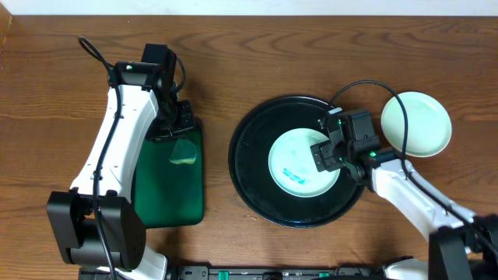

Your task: Clean dirty plates on tray and stack at the side

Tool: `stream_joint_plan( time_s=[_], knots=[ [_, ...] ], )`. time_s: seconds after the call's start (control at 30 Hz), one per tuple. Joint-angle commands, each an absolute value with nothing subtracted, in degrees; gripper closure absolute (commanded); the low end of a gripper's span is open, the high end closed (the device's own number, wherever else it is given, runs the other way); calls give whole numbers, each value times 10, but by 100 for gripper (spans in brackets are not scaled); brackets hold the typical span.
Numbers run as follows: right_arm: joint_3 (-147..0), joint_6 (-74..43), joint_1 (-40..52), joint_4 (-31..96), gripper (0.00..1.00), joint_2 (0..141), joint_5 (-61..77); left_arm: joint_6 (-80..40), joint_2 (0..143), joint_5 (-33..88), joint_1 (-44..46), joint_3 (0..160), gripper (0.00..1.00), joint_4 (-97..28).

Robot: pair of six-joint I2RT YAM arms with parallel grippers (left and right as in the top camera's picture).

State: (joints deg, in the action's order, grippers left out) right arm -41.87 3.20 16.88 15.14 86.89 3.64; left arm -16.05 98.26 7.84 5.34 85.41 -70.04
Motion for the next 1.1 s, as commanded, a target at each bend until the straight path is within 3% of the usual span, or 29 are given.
stream_joint_plan(
  time_s=[0.0,0.13,0.33,0.37,0.47,0.5,0.8,0.93,1.07],
  knots=[
    [-424,65,153,136,14,894,98,-151,985,84,52,852,93,-701],
    [-424,70,150,118,19,916,140,-151,985,84,52,852,93,-701],
    [-424,57,150,110,45,949,151,-151,985,84,52,852,93,-701],
    [-424,53,150,112,53,954,151,-151,985,84,52,852,93,-702],
    [-424,35,150,116,91,967,147,-151,985,84,52,852,93,-702],
    [-424,23,150,119,98,967,143,-151,985,84,52,852,93,-702],
    [-424,-165,150,140,99,951,120,-151,985,86,52,852,93,-703],
    [-424,-339,155,211,99,922,62,-151,985,86,52,852,93,-703],
    [-424,-411,171,291,99,900,-20,-151,985,89,52,852,93,-703]
  ],
)
